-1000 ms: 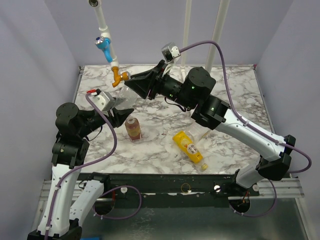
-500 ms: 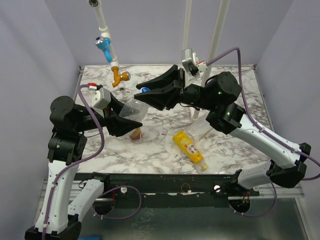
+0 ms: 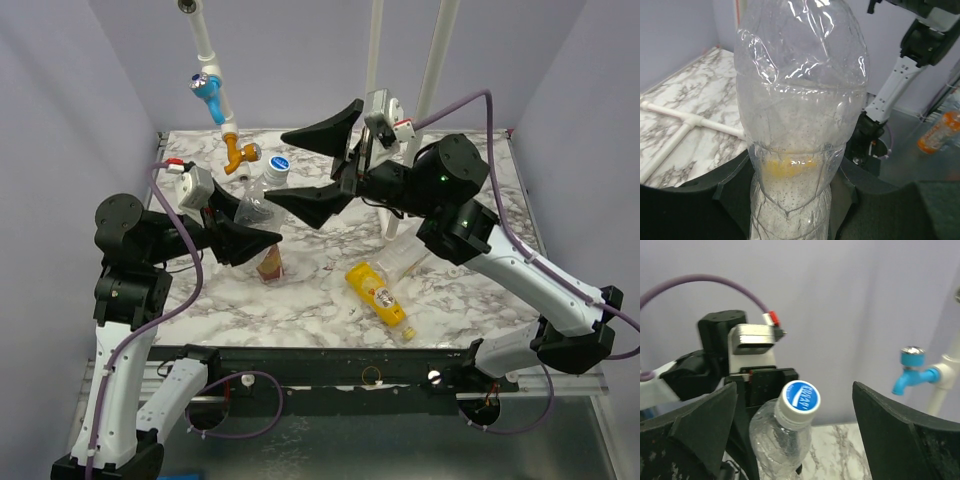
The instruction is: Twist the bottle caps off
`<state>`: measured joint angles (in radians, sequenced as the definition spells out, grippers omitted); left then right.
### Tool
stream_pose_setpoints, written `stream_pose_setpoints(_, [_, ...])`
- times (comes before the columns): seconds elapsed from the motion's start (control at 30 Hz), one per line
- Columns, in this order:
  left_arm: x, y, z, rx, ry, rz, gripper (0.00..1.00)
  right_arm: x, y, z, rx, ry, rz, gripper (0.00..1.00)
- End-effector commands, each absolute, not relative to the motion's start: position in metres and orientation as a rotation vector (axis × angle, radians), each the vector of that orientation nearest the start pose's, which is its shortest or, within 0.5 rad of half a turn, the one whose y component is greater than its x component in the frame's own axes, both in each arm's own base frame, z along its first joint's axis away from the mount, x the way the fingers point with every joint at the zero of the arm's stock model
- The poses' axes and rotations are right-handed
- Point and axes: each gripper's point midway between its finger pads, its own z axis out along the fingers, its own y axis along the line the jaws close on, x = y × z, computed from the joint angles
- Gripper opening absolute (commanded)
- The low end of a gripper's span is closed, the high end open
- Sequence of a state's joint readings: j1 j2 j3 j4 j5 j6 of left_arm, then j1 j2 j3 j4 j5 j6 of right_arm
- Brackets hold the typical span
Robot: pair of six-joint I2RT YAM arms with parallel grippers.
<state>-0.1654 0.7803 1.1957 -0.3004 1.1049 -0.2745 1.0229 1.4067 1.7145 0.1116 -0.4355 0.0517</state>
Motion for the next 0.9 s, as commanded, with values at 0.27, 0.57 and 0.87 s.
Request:
stream_pose_setpoints(0.27, [0.2,-0.165,0.394,0.773,1.417,-0.784,0.0,0.211,0.349,0.521,-0.364,1.393,1.134,1.0])
stream_pose_setpoints(0.57, [0.207,-0.166,0.375,0.801,1.462,-0.784,0.0,0.185,0.335,0.455,-0.35,1.696,1.193,1.0])
stream_pose_setpoints(0.87, [0.205,-0.169,0.374,0.819,1.463,-0.814,0.0,0.215,0.37,0.481,-0.461,1.523,1.093,0.99])
